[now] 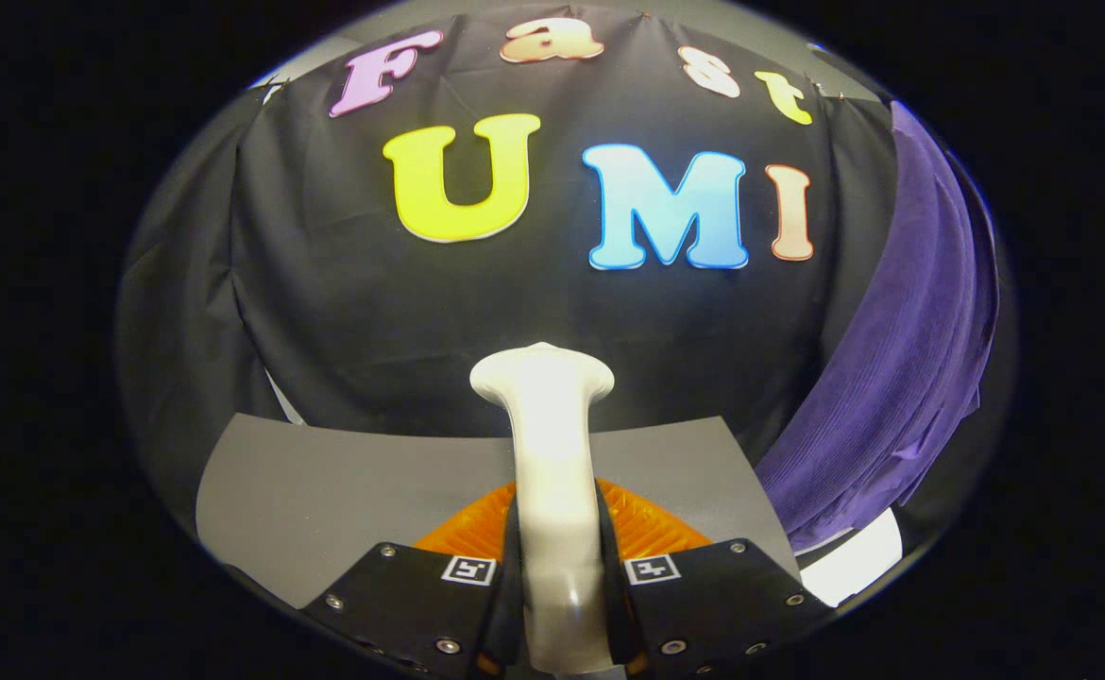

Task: Iron the clothes twice with a garment steamer, once on the left side and once on the right side.

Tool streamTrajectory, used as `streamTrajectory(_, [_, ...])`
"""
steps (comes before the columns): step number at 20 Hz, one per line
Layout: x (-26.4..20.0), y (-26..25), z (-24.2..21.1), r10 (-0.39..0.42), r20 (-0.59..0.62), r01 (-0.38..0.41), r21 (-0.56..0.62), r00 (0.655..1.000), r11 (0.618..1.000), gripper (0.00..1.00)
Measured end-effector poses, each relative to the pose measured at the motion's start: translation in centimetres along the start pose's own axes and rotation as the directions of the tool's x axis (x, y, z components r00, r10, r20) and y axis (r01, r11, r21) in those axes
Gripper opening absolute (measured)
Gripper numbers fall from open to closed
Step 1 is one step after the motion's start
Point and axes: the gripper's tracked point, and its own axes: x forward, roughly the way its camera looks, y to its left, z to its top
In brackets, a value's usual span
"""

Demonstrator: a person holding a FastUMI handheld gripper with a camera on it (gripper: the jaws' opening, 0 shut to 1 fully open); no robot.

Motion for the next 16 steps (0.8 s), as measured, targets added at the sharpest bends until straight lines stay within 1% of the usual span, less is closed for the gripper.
streamTrajectory(2, [-2.3, -0.5, 1.4, 0.039, 0.090, -0.044, 0.047, 0.995, 0.998, 0.35])
streamTrajectory(4, [-4.6, -2.4, 1.9, 0.038, 0.145, -0.049, 0.072, 0.989, 0.996, 0.35])
streamTrajectory(7, [-8.0, -5.9, 2.1, 0.008, 0.186, -0.013, 0.022, 0.983, 1.000, 0.35])
streamTrajectory(9, [-10.9, -7.2, 2.6, 0.031, 0.243, -0.037, 0.020, 0.969, 0.999, 0.35])
streamTrajectory(11, [-13.4, -9.0, 2.8, 0.032, 0.286, -0.036, 0.010, 0.958, 0.999, 0.35])
streamTrajectory(14, [-16.9, -11.3, 1.7, 0.028, 0.291, -0.021, -0.030, 0.956, 0.999, 0.35])
streamTrajectory(16, [-18.8, -12.6, 1.3, 0.034, 0.309, -0.025, -0.033, 0.951, 0.999, 0.35])
